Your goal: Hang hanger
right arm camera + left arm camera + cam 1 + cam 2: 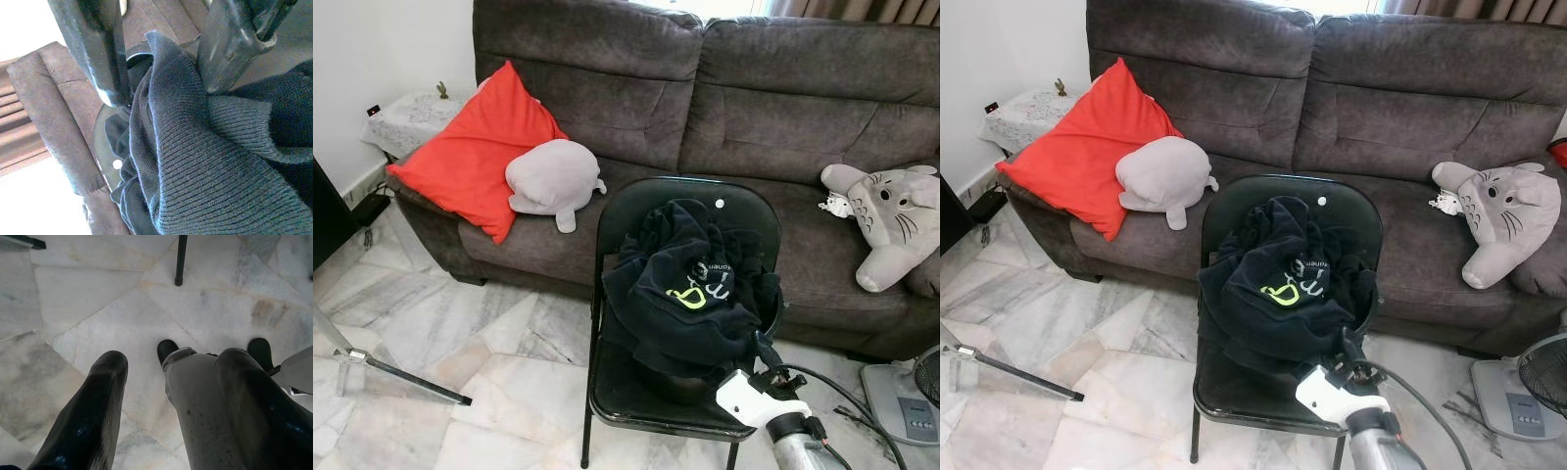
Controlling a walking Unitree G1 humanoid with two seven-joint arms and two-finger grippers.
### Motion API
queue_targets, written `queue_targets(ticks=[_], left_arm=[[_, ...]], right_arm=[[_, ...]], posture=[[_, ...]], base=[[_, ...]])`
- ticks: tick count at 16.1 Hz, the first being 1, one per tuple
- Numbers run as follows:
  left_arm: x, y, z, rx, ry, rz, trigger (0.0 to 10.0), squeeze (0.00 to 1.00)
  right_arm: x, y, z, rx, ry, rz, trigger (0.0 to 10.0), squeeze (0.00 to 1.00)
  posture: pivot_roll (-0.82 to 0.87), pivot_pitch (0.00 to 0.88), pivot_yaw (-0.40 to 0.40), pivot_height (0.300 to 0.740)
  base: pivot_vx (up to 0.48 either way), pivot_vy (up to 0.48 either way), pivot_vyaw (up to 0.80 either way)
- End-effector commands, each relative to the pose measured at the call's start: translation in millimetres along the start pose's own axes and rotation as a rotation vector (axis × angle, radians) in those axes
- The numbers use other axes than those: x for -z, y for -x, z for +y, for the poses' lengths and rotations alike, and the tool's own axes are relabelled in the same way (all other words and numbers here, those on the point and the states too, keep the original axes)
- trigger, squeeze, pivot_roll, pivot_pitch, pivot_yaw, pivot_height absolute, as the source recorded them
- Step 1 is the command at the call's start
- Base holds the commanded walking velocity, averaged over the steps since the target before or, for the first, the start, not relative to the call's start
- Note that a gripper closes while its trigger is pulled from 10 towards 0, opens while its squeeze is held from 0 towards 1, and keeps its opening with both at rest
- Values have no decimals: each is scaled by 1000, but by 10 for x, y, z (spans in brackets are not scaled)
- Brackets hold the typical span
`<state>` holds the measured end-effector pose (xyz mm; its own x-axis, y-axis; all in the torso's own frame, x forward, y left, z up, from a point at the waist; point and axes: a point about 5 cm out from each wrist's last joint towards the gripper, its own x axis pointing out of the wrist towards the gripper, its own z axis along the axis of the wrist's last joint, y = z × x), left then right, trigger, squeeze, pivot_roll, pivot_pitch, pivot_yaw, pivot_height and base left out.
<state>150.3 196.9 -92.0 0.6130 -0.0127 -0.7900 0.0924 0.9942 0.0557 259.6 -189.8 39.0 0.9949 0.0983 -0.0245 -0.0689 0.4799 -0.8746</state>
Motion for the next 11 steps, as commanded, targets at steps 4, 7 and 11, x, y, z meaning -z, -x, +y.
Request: queue_targets(ticks=[4,7,11], left_arm=[[98,23,3,2,-16,48,10000,0],[116,27,4,2,-18,59,10000,0],[154,37,3,4,-20,78,10000,0]], right_arm=[[-52,-86,-148,27,22,-32,10000,0],[-67,-86,-221,69,28,-40,10000,0],[-128,-67,-374,133,-2,-51,10000,0]], posture=[[-119,86,-11,740],[-120,87,-11,740],[-122,87,-11,740]], base=[[0,0,0],[0,0,0],[0,0,0]])
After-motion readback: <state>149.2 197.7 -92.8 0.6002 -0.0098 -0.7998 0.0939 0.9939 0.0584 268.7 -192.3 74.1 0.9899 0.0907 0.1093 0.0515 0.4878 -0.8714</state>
